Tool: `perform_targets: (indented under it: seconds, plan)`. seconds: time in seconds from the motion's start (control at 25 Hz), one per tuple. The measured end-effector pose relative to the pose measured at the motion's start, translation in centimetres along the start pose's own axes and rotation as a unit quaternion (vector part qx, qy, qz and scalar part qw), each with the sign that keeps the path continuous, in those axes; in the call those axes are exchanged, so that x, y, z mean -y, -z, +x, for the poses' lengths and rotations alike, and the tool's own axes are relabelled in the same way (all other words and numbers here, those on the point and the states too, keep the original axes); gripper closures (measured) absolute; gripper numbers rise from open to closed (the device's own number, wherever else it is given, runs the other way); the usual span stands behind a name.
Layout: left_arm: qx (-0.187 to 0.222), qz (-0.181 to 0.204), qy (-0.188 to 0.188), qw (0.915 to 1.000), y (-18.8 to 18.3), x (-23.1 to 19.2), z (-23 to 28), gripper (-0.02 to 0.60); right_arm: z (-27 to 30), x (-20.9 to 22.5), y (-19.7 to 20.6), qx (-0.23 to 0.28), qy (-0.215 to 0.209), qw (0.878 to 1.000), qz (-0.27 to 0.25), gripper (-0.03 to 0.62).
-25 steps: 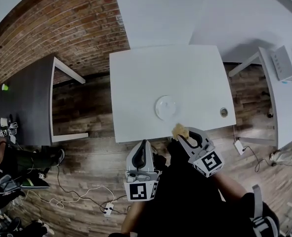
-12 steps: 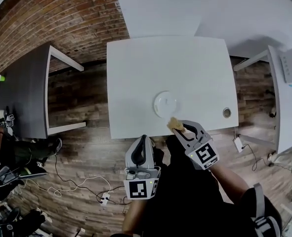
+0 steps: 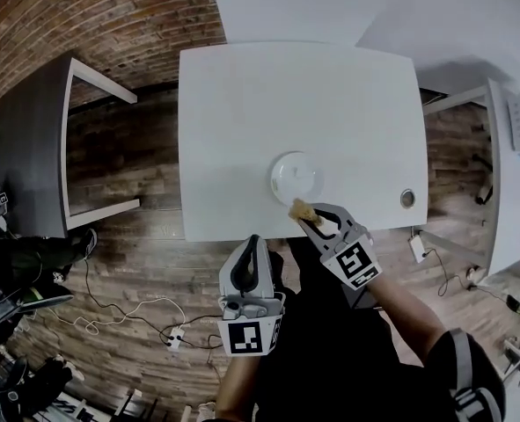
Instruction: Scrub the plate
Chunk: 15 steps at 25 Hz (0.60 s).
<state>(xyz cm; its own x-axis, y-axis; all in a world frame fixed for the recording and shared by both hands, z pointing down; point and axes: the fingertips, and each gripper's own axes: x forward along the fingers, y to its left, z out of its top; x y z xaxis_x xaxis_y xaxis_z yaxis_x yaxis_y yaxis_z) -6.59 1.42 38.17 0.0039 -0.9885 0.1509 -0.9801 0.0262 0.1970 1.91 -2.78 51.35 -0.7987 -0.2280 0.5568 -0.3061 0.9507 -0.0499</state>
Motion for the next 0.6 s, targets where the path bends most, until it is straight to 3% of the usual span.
perform_targets:
  seconds: [0.6]
  plan:
    - [-0.019,-0.025,-0.023,0.9992,3.2,-1.5,1.0,0.578,6.0,0.8,5.0,-0.066,-0.04,0.996,-0.039,0.514]
